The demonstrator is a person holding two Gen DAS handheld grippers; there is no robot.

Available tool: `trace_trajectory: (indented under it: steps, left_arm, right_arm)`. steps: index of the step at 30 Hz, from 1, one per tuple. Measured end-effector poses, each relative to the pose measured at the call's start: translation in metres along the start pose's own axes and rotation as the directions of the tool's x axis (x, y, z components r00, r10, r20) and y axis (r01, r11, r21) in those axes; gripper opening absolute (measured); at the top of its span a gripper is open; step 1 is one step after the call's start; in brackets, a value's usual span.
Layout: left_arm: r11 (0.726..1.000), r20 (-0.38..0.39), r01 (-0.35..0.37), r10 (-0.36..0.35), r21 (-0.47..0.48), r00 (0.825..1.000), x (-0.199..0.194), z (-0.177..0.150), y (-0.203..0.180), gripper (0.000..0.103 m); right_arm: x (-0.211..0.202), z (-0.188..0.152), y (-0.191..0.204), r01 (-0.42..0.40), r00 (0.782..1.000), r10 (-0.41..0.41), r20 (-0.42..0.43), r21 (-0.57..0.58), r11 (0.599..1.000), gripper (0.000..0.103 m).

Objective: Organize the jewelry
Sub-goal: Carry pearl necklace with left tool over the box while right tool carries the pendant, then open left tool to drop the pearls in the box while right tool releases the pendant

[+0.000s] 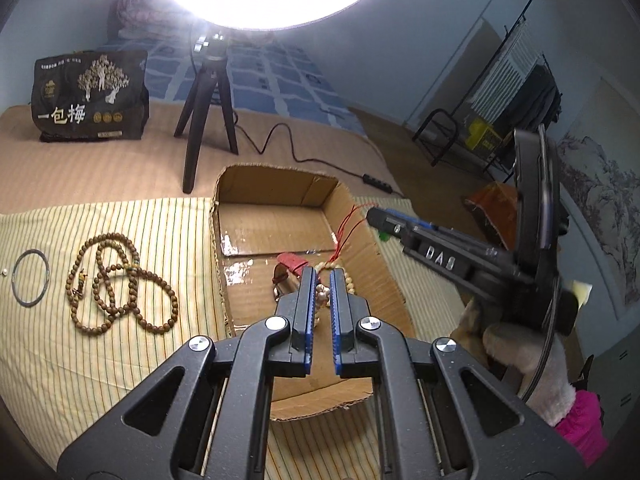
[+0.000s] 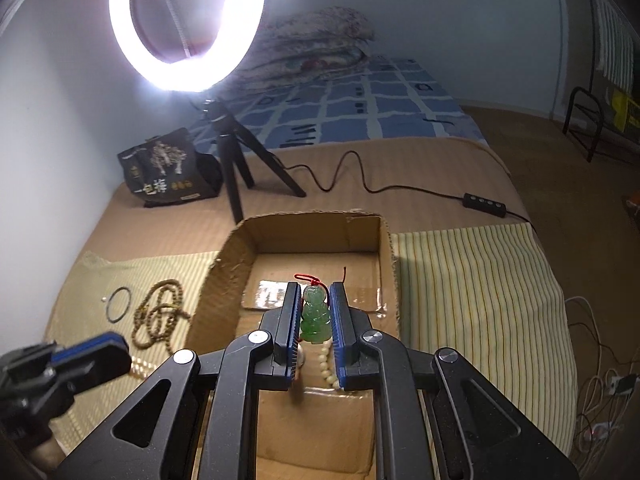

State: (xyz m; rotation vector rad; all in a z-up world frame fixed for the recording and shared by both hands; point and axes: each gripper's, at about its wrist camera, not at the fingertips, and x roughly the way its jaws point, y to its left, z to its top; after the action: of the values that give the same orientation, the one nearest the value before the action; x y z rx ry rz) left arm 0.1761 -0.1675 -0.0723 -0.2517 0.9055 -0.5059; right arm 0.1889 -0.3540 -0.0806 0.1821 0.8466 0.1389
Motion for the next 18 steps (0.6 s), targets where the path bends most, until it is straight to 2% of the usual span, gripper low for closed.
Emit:
trace_trajectory:
  steps: [9, 18]
  left_arm:
    - [1.0, -0.048, -0.026, 0.026, 0.001, 0.999, 0.019, -0.006, 0.005, 0.005]
    - [1.0, -0.057, -0.029, 0.029, -0.003, 0.998, 0.022, -0.006, 0.008, 0.005]
  right_arm:
    - [0.019, 0.006, -0.011, -0.008, 1.0, 0.009, -0.01, 0.035, 0.999, 0.013]
    - [0.027, 0.008, -0.009, -0.03, 0.999, 0.031, -0.019, 0.046, 0.998, 0.013]
